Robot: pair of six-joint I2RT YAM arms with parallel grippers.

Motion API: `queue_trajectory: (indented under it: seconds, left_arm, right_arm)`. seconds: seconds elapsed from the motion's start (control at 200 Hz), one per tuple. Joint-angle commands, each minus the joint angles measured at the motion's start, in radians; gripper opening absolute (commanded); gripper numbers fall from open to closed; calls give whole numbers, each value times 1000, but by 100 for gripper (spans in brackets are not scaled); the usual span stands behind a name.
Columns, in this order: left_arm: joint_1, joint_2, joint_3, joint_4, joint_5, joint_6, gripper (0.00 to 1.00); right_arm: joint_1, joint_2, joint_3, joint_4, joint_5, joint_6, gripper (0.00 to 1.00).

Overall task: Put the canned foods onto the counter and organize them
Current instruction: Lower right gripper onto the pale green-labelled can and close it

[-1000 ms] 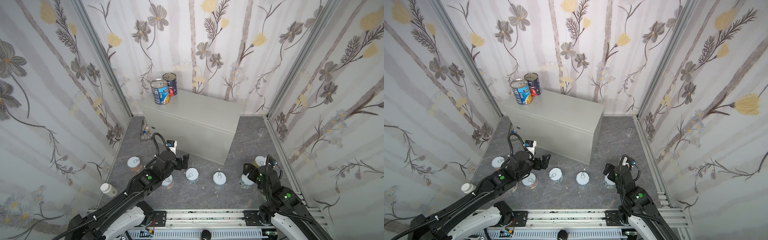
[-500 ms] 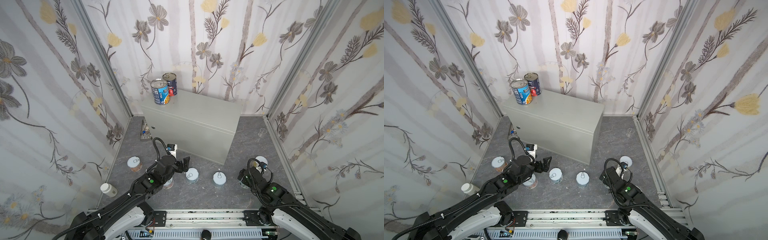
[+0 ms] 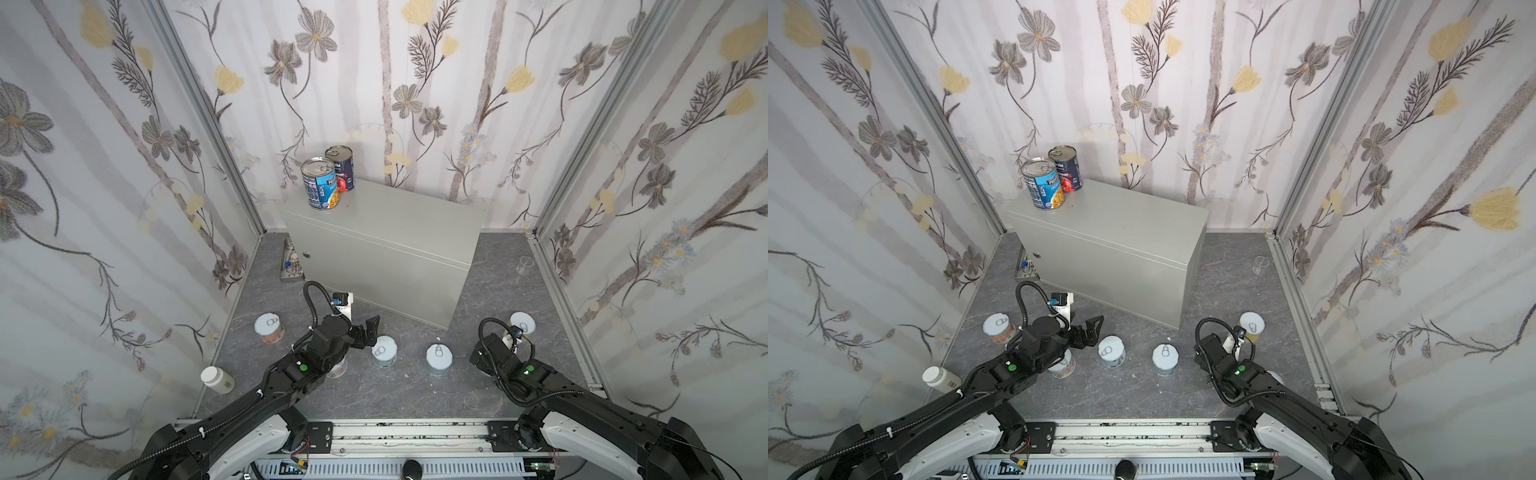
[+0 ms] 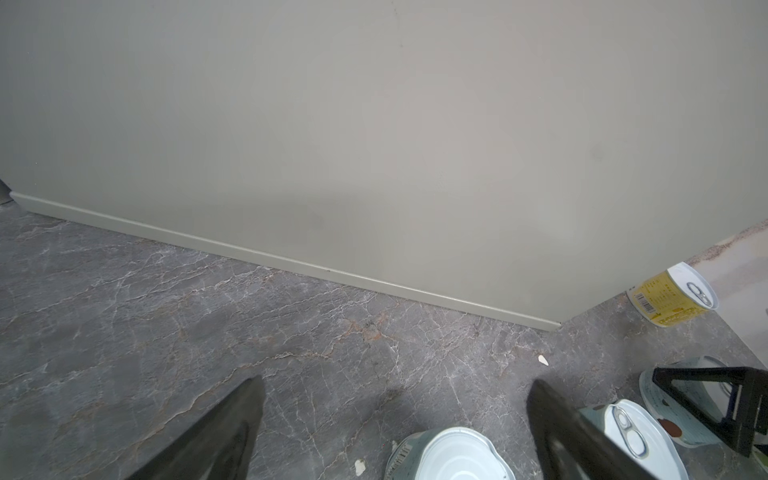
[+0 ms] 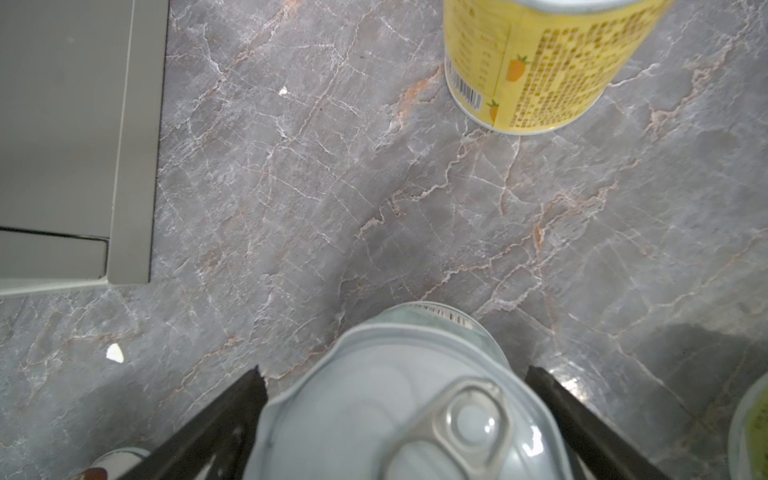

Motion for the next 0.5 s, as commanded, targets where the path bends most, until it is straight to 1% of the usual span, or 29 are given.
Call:
queue_trajectory:
  seconds: [0.0,0.225,0.495]
  left_arm:
    - [-1,-1,-11,70,9,-11,100]
    - [0,-3,-32,96,19,-14,100]
    - [4,-44,-39,93,16,-6,100]
  right_arm:
    - [1,26,14,64,0,-6,95]
    - [2,96,28,89,-18,-19,94]
    - [0,150,40,129,-62,-61,85]
